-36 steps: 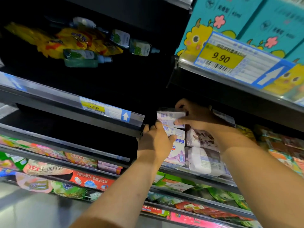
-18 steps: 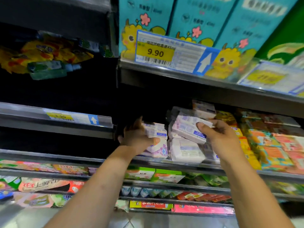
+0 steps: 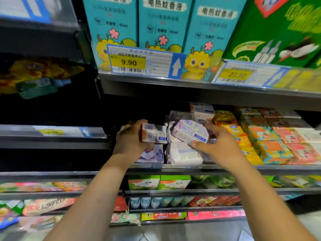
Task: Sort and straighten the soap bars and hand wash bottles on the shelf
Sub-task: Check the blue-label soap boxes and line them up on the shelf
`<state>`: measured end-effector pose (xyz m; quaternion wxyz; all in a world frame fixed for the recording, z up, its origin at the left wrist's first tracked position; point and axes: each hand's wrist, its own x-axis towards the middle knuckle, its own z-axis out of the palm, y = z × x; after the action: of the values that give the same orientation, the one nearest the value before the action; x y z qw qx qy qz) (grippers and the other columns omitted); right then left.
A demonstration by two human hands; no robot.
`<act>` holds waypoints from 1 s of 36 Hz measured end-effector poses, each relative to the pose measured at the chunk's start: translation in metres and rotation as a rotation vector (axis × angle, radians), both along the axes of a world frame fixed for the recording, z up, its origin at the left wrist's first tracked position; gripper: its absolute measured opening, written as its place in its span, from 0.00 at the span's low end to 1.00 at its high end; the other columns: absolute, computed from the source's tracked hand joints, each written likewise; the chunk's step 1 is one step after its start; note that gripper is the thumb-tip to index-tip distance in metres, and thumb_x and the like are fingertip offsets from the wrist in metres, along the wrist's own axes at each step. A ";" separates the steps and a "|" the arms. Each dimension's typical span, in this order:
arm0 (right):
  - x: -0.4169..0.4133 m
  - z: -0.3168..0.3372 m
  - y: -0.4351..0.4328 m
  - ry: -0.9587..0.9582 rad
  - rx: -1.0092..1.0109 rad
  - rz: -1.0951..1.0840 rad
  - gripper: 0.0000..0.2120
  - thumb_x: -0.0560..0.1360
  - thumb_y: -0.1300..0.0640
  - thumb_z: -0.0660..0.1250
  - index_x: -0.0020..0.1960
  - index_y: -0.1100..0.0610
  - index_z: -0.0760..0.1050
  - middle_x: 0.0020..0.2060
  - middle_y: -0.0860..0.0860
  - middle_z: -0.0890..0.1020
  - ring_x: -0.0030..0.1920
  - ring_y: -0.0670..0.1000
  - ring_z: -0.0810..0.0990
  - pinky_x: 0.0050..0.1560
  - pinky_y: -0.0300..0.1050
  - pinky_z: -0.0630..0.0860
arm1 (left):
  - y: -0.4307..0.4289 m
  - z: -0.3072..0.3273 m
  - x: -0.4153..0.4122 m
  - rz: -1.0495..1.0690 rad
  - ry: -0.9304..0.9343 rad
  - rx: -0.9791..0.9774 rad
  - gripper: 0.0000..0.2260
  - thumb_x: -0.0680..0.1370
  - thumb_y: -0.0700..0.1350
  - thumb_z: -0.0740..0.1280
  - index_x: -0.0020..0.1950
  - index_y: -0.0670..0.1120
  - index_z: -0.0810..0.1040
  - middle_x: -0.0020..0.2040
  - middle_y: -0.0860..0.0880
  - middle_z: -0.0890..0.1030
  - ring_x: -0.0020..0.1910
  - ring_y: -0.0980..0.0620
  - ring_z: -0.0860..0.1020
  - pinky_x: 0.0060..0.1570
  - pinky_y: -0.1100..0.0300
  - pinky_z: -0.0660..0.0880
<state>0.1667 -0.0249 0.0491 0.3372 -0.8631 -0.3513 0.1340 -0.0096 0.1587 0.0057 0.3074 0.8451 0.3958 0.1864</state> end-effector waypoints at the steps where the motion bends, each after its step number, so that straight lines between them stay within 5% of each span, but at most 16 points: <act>1: 0.000 0.003 0.001 -0.012 -0.013 0.006 0.36 0.69 0.48 0.80 0.73 0.52 0.72 0.69 0.50 0.73 0.62 0.49 0.74 0.59 0.43 0.72 | -0.002 0.002 0.000 0.015 -0.027 0.025 0.32 0.67 0.46 0.82 0.69 0.50 0.75 0.62 0.46 0.79 0.62 0.43 0.75 0.62 0.52 0.73; 7: -0.002 0.007 0.002 -0.028 0.022 0.007 0.32 0.65 0.49 0.83 0.66 0.51 0.76 0.64 0.48 0.76 0.60 0.49 0.75 0.54 0.43 0.74 | -0.007 -0.006 -0.005 0.183 -0.320 -0.070 0.30 0.65 0.46 0.82 0.64 0.51 0.75 0.58 0.48 0.82 0.58 0.46 0.80 0.60 0.48 0.77; 10: -0.006 0.007 0.000 -0.049 0.067 -0.009 0.34 0.65 0.50 0.83 0.68 0.51 0.75 0.62 0.47 0.75 0.63 0.50 0.74 0.61 0.49 0.76 | -0.020 -0.007 -0.005 0.213 -0.477 -0.212 0.24 0.69 0.42 0.80 0.59 0.56 0.72 0.52 0.56 0.82 0.54 0.56 0.82 0.54 0.59 0.79; 13: -0.003 0.005 -0.008 -0.050 0.138 -0.031 0.32 0.66 0.53 0.82 0.67 0.50 0.75 0.58 0.44 0.73 0.59 0.48 0.74 0.57 0.47 0.75 | -0.032 -0.002 -0.001 0.190 -0.554 -0.276 0.21 0.71 0.38 0.78 0.55 0.56 0.73 0.46 0.63 0.80 0.43 0.66 0.81 0.42 0.70 0.77; 19: 0.044 0.002 -0.042 -0.127 0.124 -0.147 0.29 0.67 0.47 0.81 0.65 0.52 0.77 0.57 0.48 0.77 0.55 0.49 0.76 0.51 0.45 0.73 | -0.038 0.011 0.014 0.095 -0.607 -0.347 0.21 0.70 0.31 0.76 0.58 0.42 0.74 0.44 0.55 0.81 0.38 0.72 0.80 0.37 0.77 0.72; 26: 0.108 0.003 -0.047 -0.238 -0.129 -0.145 0.21 0.67 0.38 0.77 0.49 0.54 0.83 0.42 0.54 0.84 0.47 0.58 0.81 0.42 0.52 0.77 | -0.032 0.016 0.046 0.100 -0.498 -0.177 0.24 0.65 0.49 0.83 0.57 0.54 0.78 0.53 0.54 0.84 0.48 0.61 0.83 0.53 0.59 0.81; 29: 0.119 0.007 -0.034 -0.227 -0.266 -0.054 0.21 0.73 0.42 0.74 0.55 0.59 0.83 0.43 0.56 0.83 0.49 0.60 0.82 0.44 0.51 0.74 | -0.033 0.018 0.060 0.106 -0.426 -0.099 0.27 0.64 0.57 0.81 0.60 0.56 0.77 0.55 0.57 0.81 0.46 0.68 0.78 0.47 0.72 0.75; 33: 0.130 0.005 -0.017 -0.267 -0.428 0.096 0.22 0.80 0.41 0.65 0.66 0.55 0.78 0.57 0.58 0.82 0.59 0.60 0.79 0.55 0.49 0.74 | -0.027 0.017 0.073 0.127 -0.366 -0.125 0.33 0.59 0.67 0.79 0.60 0.56 0.78 0.56 0.54 0.83 0.50 0.60 0.81 0.53 0.58 0.80; 36: 0.133 0.001 -0.008 -0.188 -0.389 0.156 0.18 0.80 0.45 0.66 0.63 0.55 0.78 0.45 0.52 0.78 0.53 0.56 0.77 0.45 0.42 0.65 | -0.022 0.021 0.082 0.123 -0.299 -0.107 0.38 0.53 0.74 0.75 0.57 0.55 0.80 0.53 0.54 0.84 0.51 0.55 0.83 0.56 0.50 0.79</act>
<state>0.3001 -0.0330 0.0497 0.1190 -0.8908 -0.4144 0.1436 0.0719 0.1365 0.0269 0.3956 0.7644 0.4059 0.3073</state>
